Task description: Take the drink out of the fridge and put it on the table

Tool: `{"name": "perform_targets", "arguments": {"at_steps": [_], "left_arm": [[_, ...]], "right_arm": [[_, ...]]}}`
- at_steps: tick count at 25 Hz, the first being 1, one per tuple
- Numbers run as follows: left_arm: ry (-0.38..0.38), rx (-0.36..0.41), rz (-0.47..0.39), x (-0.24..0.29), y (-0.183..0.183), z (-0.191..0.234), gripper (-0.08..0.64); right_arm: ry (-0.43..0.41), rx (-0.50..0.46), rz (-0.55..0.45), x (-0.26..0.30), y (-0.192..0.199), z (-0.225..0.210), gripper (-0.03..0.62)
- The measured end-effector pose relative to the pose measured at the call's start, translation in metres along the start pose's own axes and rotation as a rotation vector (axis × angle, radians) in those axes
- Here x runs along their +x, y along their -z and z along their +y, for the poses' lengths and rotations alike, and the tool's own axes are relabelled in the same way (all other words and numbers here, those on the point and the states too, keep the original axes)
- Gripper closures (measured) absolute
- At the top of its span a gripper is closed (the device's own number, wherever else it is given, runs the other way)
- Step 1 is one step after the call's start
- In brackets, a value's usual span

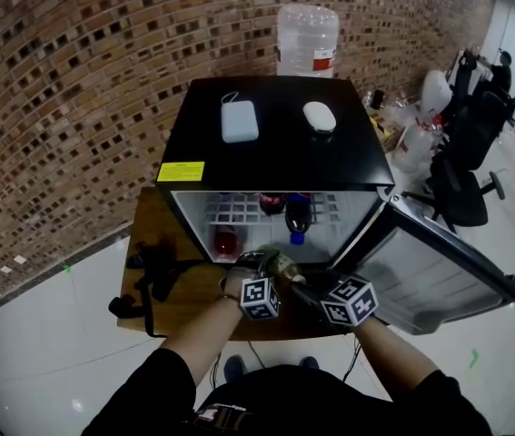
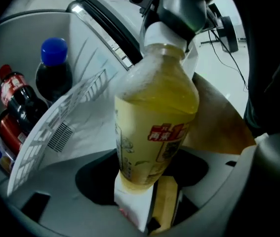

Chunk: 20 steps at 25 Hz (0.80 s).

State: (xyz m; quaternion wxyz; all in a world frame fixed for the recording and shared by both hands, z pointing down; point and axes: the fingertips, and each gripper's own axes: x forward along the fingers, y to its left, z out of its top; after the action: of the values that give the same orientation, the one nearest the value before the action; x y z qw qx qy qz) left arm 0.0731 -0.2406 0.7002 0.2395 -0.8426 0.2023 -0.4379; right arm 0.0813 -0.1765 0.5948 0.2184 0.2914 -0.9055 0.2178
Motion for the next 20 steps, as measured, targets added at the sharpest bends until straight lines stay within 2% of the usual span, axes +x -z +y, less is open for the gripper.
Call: {"name": "perform_targets", "arguments": {"at_steps": [4,8,11,15,17,19,20], "left_arm": [[0.072,-0.145,-0.036,-0.022,-0.012,-0.026,0.264],[0.127,-0.349,-0.051,-0.036,-0.006,-0.058,0.265],[0.197,-0.493,-0.062,-0.043,-0.001,-0.083,0.265],[0.263,-0.683,-0.138,-0.048,0.003,-0.104,0.264],[0.258,-0.734,-0.185,-0.047,0.005,-0.101,0.261],[0.264,-0.749,-0.222,-0.047,0.005,-0.098,0.250],[0.270,-0.746,-0.236,-0.048,0.004,-0.098,0.245]], "right_arm": [[-0.051,-0.024,0.016,0.000,-0.013,0.021,0.434],[-0.095,-0.031,0.087,0.011,-0.002,0.042,0.434],[-0.121,-0.029,0.148,0.022,0.009,0.055,0.436],[-0.130,-0.019,0.167,0.036,0.016,0.063,0.436],[-0.113,-0.002,0.136,0.039,0.013,0.060,0.434],[-0.090,0.011,0.107,0.041,0.010,0.055,0.431],[-0.082,0.016,0.092,0.041,0.009,0.054,0.402]]}}
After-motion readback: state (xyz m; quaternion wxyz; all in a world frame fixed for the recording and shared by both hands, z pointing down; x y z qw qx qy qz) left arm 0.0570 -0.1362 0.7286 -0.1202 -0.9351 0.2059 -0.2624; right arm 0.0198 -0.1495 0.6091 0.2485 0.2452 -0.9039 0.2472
